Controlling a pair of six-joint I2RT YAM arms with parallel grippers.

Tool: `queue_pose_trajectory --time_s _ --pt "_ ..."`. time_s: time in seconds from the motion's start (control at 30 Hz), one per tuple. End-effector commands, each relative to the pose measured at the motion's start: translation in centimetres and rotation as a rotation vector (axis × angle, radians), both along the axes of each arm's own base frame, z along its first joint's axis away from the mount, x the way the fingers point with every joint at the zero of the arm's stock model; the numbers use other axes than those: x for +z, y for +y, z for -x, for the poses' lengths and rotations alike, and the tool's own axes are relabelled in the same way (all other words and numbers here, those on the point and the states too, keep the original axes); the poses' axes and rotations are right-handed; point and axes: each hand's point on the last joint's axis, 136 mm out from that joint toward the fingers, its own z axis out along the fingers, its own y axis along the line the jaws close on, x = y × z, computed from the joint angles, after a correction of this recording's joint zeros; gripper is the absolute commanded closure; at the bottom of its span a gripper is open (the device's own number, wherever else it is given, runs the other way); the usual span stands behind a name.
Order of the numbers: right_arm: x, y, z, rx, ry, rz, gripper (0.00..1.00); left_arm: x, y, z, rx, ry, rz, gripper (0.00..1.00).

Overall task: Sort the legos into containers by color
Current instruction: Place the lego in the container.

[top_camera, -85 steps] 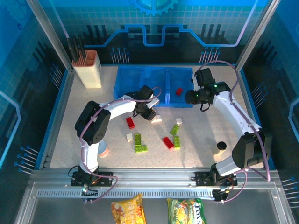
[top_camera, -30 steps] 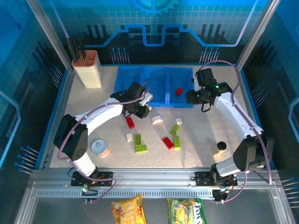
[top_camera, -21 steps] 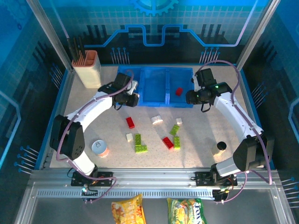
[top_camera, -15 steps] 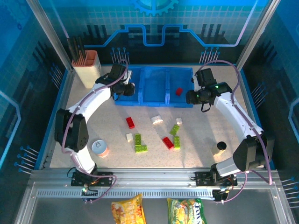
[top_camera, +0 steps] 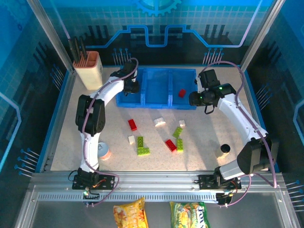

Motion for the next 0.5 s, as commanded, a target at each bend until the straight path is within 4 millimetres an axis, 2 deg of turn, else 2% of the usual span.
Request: queue_pose_trajectory --time_s 0.0,0.27,0.47 --pt "0.4 0.2 1.1 -0.002 -0.001 0.0 0.54 -0.9 1.5 -0.7 0.059 0.035 -0.022 0.73" --pt "-0.2 0.3 1.5 0.0 0.015 -0.006 0.54 -3.3 2.5 -0.9 0.061 0.101 -0.07 0.7" --pt "-0.2 0.6 1.5 0.006 0.017 -0.009 0.54 -3.4 2.2 -0.8 0.056 0.112 -0.059 0.59"
